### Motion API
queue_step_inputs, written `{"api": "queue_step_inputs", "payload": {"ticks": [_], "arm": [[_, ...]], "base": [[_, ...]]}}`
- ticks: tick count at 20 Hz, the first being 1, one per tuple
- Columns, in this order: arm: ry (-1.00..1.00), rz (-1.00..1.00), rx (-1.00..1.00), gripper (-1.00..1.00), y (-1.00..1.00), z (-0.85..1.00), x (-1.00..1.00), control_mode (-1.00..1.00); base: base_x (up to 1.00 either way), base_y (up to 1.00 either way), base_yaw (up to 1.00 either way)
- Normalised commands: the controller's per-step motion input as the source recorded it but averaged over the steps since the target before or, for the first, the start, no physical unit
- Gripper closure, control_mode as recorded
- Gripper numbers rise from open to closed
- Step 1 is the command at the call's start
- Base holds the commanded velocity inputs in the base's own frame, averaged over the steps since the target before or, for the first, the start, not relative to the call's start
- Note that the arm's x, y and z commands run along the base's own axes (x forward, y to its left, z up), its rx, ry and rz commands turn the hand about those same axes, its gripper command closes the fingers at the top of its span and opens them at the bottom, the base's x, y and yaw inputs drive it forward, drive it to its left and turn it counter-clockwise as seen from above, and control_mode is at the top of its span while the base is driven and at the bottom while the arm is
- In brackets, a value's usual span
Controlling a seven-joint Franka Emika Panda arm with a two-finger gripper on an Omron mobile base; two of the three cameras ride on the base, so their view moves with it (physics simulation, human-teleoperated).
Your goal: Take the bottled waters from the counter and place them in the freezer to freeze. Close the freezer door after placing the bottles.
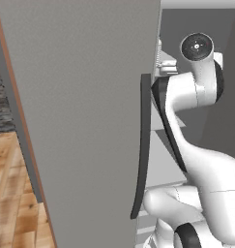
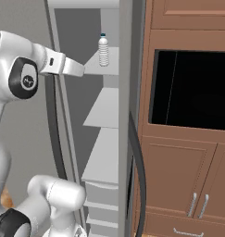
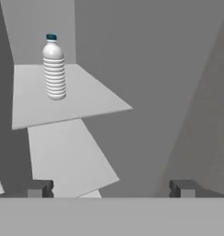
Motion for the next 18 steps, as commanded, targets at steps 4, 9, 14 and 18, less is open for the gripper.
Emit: {"api": "queue_step_inputs", "payload": {"ticks": [4, 9, 14, 18], "arm": [[0.01, 0.0, 0.08, -1.0, 0.27, -0.09, -0.76, -1.0], [0.01, 0.0, 0.12, -1.0, 0.2, -0.11, -0.78, -1.0], [0.02, 0.0, 0.16, -1.0, 0.17, -0.21, -0.76, -1.0], [0.08, 0.07, 0.22, -1.0, 0.05, -0.35, -0.48, -1.0]], "base": [[0.0, 0.0, 0.0], [0.0, 0.0, 0.0], [0.0, 0.0, 0.0], [0.0, 0.0, 0.0]]}}
